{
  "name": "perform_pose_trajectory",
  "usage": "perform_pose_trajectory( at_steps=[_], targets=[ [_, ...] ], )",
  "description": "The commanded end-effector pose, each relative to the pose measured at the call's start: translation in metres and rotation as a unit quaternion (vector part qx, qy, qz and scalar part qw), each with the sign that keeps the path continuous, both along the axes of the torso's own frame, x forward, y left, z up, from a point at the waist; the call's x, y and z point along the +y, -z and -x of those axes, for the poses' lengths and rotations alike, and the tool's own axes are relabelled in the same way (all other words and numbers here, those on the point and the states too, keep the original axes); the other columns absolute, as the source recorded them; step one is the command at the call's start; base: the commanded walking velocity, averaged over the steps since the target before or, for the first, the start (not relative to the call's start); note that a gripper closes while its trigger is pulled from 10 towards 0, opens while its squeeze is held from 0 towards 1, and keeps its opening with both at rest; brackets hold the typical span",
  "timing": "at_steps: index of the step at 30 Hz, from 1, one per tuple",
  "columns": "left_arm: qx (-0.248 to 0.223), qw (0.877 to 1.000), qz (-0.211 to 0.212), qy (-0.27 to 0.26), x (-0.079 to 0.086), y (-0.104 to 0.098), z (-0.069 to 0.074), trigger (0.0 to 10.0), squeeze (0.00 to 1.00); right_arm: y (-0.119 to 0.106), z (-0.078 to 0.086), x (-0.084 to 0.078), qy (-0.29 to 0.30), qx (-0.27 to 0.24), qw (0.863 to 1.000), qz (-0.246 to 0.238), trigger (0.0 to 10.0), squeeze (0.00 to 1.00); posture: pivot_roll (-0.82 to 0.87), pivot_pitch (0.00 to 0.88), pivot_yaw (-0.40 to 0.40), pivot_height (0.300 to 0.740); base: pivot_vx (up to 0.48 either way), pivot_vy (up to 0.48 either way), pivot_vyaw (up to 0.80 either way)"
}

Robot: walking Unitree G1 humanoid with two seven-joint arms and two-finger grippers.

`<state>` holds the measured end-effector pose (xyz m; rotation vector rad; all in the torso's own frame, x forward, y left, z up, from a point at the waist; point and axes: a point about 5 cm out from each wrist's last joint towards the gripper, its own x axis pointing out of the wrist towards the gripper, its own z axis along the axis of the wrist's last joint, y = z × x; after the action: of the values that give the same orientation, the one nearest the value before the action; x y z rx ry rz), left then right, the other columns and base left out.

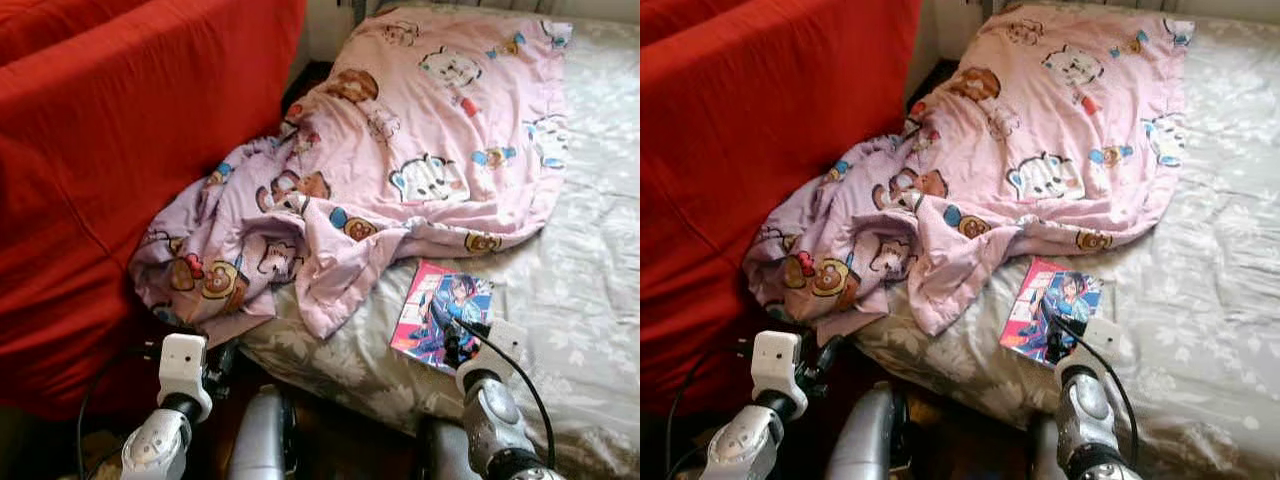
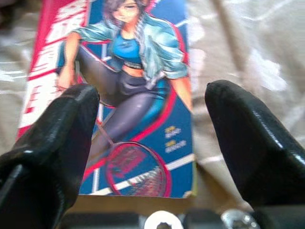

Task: Clean up the room

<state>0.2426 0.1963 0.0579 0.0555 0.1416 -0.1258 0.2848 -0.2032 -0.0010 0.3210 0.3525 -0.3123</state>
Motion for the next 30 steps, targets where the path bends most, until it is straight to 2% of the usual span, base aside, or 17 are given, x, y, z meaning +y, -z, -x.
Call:
perform_pose_trajectory(
  at_steps=[1, 19, 30],
  targets=[
    [0.013, 1.0, -0.005, -0.004, 0.007, 0.002, 0.005, 10.0, 0.0, 0.009, 0.009, 0.001, 0.004, 0.015, 1.0, -0.009, 10.0, 0.0, 0.09, 0.245, 0.107, 0.625, 0.0, 0.0, 0.0],
    [0.018, 1.0, -0.014, 0.004, 0.01, -0.002, 0.002, 10.0, 0.0, 0.009, 0.013, -0.009, 0.025, -0.008, 0.999, -0.046, 10.0, 0.0, 0.1, 0.245, 0.143, 0.625, 0.0, 0.0, 0.0],
    [0.018, 1.0, -0.019, 0.006, 0.013, -0.006, 0.001, 10.0, 0.0, 0.01, 0.014, -0.01, 0.017, -0.031, 0.994, -0.104, 10.0, 0.0, 0.11, 0.251, 0.158, 0.625, 0.0, 0.0, 0.0]
  ],
)
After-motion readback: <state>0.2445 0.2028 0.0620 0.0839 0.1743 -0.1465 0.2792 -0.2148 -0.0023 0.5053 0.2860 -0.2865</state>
